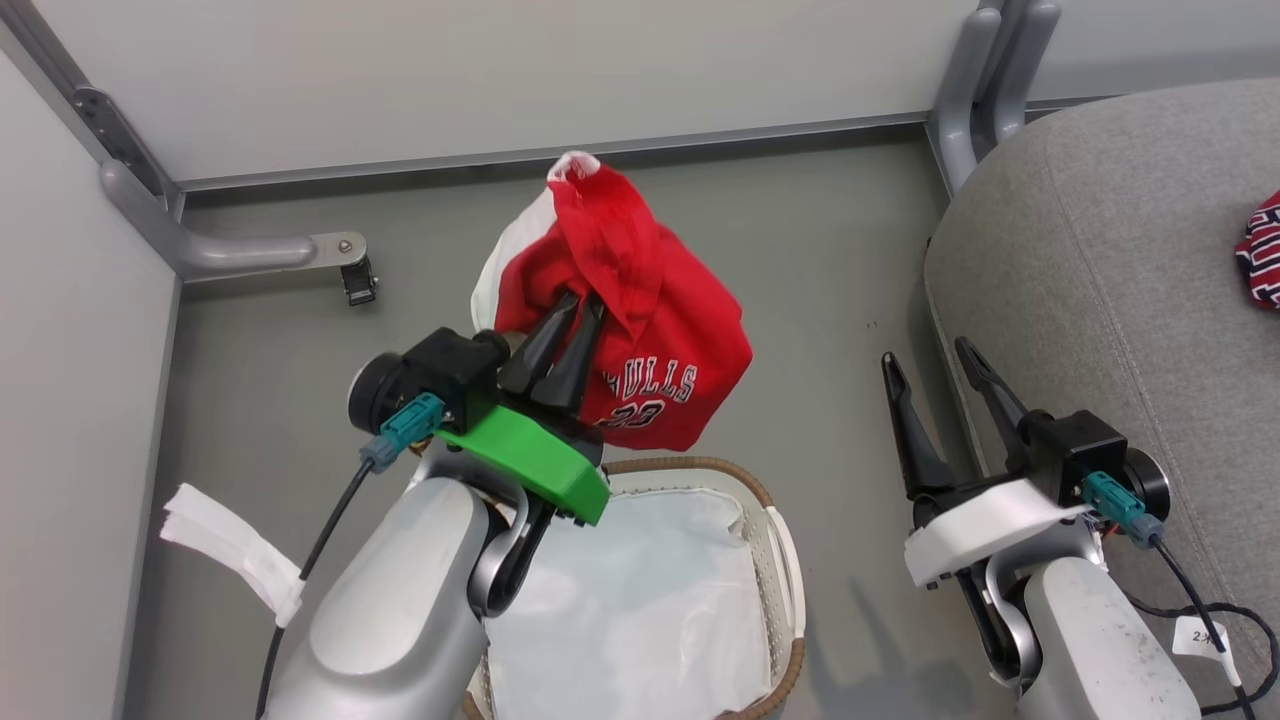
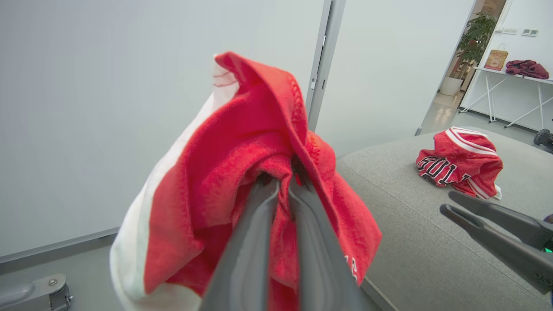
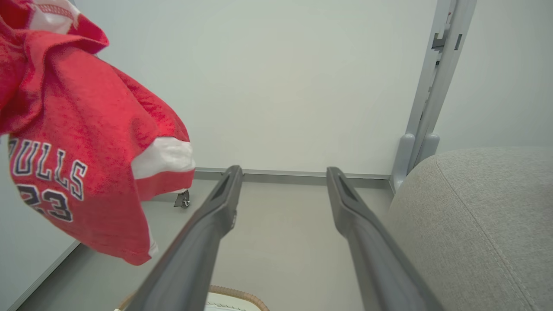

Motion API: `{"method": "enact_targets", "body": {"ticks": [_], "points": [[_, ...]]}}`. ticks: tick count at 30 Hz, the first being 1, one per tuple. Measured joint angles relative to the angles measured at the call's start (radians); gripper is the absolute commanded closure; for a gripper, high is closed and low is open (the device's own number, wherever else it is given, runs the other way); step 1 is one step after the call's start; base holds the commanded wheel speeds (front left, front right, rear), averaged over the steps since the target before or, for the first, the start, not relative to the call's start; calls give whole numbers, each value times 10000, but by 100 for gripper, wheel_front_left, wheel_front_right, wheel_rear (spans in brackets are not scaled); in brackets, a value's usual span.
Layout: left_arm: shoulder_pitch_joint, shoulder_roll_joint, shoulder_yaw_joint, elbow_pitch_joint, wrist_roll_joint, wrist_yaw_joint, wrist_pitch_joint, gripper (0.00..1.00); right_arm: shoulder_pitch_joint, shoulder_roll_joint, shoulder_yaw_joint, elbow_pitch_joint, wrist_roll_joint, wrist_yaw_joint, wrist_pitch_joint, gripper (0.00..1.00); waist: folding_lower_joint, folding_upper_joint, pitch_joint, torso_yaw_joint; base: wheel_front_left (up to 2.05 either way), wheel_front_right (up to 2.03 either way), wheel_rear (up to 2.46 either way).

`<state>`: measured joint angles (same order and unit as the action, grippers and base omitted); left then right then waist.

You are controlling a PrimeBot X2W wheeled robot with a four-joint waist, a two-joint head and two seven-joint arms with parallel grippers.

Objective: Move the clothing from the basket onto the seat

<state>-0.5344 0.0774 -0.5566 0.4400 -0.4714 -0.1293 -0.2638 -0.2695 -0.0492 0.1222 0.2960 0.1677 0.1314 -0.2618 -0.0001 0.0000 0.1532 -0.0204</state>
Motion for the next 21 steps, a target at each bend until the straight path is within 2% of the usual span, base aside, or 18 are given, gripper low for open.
{"method": "enact_targets", "body": {"ticks": [10, 21], "points": [[-5, -38, 405, -1622, 268, 0, -2, 100, 192, 0, 27, 44, 65, 0, 0, 0, 0, 0, -154, 20, 0, 0, 0], [11, -65, 397, -2259, 339, 0, -2, 100, 191, -23, 464, -192, 209, 0, 2, 0, 0, 0, -156, 26, 0, 0, 0]]}}
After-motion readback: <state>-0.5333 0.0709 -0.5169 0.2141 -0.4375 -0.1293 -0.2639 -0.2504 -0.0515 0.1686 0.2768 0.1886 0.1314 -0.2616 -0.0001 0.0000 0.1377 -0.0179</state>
